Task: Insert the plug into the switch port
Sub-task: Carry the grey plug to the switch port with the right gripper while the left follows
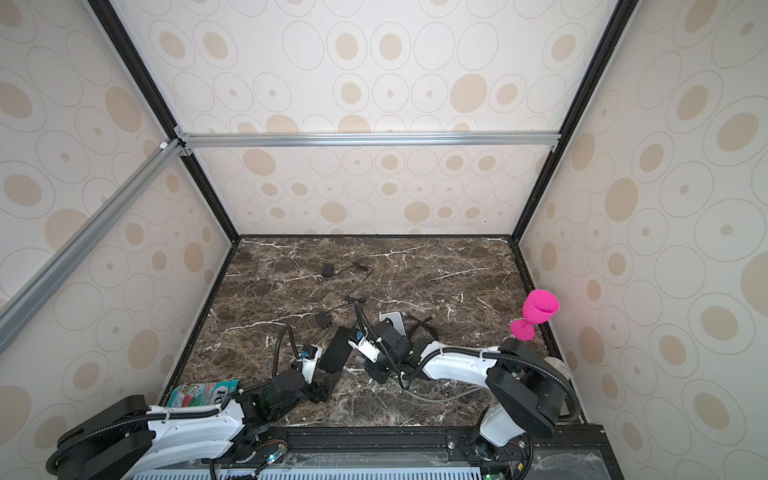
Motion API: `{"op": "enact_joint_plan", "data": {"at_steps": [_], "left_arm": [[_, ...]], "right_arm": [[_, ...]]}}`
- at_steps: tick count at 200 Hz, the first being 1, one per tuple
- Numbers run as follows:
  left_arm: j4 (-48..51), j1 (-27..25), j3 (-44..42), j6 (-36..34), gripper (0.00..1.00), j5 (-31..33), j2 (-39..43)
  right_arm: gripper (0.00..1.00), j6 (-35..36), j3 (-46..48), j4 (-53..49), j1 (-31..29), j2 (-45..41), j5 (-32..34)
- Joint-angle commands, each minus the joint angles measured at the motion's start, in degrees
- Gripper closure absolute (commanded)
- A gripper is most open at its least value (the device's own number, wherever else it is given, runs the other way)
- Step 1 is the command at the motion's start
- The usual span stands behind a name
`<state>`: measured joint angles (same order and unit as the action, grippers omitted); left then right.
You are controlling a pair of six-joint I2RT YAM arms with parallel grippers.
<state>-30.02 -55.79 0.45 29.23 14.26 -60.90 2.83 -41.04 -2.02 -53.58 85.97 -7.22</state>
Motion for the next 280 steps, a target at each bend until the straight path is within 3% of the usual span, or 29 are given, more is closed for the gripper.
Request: {"op": "enact_joint_plan", "data": {"at_steps": [1, 61, 129, 158, 181, 201, 252, 280], "left_arm": [[-2.59, -0.75, 1.46, 0.53, 0.13, 2.39, -1.67], [-3.23, -1.04, 0.31, -0.56, 0.14, 4.55, 1.86], [-3.74, -1.51, 3.87, -2.86, 0.19, 4.42, -6.61], [-4.77, -1.67, 3.6, -2.6, 0.32, 3.94, -7.65], [-3.89, -1.63, 3.97, -3.62, 0.54, 3.67, -6.47], [-3.06, -1.6, 4.03, -5.12, 0.57, 2.79, -4.59], [-0.68, -1.6, 4.89, -7.3, 0.9, -1.55, -0.21], [2.27, -1.61, 6.23, -6.67, 1.0, -2.82, 0.2]], "right_arm": [[1.0, 0.09, 1.07, 0.86, 0.41, -1.62, 0.9], [1.0, 0.01, 1.38, 1.23, 0.5, -1.56, 0.29], [1.0, -0.15, 2.12, 1.66, 0.57, -2.21, 0.63], [1.0, -0.02, 2.2, 1.89, 0.65, -1.98, 0.37], [1.0, 0.76, 1.74, 1.27, 0.62, -0.83, -0.05], [1.0, 1.05, 1.1, 0.88, 0.6, 0.1, -0.54], [1.0, 1.59, -3.15, -2.16, 0.62, 1.25, -3.11], [1.0, 0.49, -5.77, -3.64, 0.67, 3.77, -3.76]]}}
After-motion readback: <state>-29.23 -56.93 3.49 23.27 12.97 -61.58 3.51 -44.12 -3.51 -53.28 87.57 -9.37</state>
